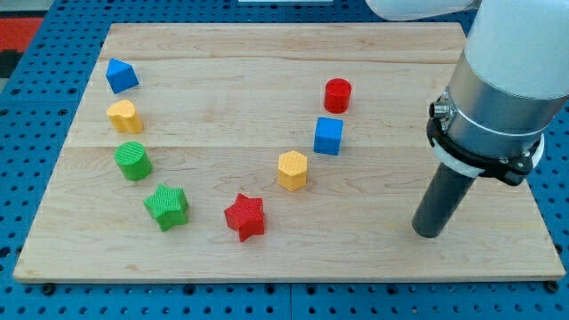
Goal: Move the red circle to the top right of the board
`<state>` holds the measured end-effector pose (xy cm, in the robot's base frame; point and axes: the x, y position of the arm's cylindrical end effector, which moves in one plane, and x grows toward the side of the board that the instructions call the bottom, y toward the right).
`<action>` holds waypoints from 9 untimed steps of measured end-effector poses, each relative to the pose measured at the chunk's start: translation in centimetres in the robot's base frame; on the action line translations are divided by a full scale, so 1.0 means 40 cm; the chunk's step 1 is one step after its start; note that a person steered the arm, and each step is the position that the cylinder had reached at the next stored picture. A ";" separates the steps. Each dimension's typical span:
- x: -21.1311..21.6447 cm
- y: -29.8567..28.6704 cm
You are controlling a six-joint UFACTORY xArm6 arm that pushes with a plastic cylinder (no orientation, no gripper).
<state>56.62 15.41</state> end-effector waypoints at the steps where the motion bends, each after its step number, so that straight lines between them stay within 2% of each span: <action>1: -0.001 0.000; 7: -0.019 -0.042; 8: -0.036 -0.129; 9: -0.179 -0.104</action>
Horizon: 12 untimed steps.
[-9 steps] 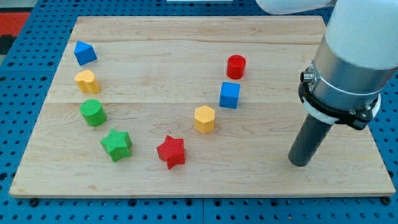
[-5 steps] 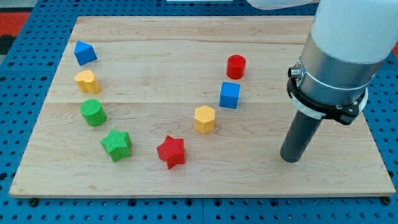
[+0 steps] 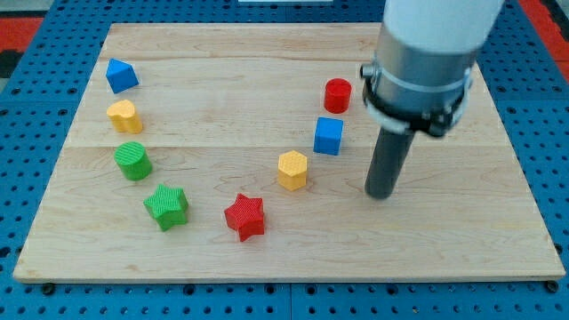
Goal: Move the red circle to the top right of the board
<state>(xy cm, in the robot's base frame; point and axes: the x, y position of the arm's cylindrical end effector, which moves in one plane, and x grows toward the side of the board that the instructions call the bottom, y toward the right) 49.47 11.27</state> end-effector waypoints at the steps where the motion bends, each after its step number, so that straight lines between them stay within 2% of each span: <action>1: -0.134 0.000; 2: -0.243 -0.027; 3: -0.299 -0.079; 5: -0.355 -0.274; 7: -0.490 -0.015; 8: -0.514 0.027; 9: -0.583 0.092; 11: -0.598 -0.056; 12: -0.621 -0.050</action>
